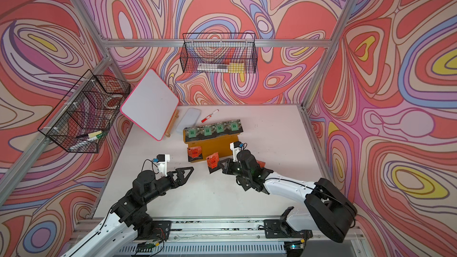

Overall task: Place the tea bags on the shelf by color
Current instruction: Place the tea bag on the shelf.

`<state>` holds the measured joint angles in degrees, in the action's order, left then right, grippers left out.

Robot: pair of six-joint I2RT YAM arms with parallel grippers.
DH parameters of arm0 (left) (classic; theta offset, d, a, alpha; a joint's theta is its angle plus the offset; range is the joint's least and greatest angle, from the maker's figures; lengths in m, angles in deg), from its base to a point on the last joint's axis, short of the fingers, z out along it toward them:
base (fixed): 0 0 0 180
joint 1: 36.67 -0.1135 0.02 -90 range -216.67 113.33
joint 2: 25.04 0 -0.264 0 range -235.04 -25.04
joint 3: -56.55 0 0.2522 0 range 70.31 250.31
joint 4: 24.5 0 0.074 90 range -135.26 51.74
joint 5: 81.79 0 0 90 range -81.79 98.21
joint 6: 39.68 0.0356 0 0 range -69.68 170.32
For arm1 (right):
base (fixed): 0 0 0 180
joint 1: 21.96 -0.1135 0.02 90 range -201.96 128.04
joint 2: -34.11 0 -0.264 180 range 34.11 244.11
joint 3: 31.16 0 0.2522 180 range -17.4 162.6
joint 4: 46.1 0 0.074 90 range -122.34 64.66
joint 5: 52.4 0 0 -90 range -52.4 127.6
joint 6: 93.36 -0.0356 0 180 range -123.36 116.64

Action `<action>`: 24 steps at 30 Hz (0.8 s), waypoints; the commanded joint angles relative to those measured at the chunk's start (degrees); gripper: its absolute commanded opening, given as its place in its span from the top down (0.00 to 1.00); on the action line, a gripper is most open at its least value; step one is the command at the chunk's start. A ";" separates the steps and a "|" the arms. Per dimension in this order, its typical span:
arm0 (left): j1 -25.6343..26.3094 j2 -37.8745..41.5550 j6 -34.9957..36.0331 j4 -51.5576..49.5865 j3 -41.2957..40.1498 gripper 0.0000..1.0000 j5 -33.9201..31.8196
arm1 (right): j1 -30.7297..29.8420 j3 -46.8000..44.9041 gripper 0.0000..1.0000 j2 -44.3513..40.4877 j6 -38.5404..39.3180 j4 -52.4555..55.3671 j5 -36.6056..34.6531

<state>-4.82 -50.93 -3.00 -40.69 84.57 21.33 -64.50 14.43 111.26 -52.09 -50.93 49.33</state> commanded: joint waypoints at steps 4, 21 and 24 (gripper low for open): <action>0.05 0.84 1.14 -1.97 0.38 0.03 -0.94 | 2.13 4.46 1.00 6.44 2.34 -4.84 -1.65; 0.05 2.13 0.50 -2.40 -0.73 0.02 -0.75 | 4.22 12.11 1.00 23.02 -0.38 -10.69 0.68; 0.05 2.20 0.54 -2.41 -0.73 0.02 -0.79 | 4.31 12.46 1.00 24.10 -1.22 -11.15 0.53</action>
<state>-4.82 -49.44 -3.04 -42.29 84.46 21.03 -60.50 25.86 134.73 -52.27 -60.05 49.90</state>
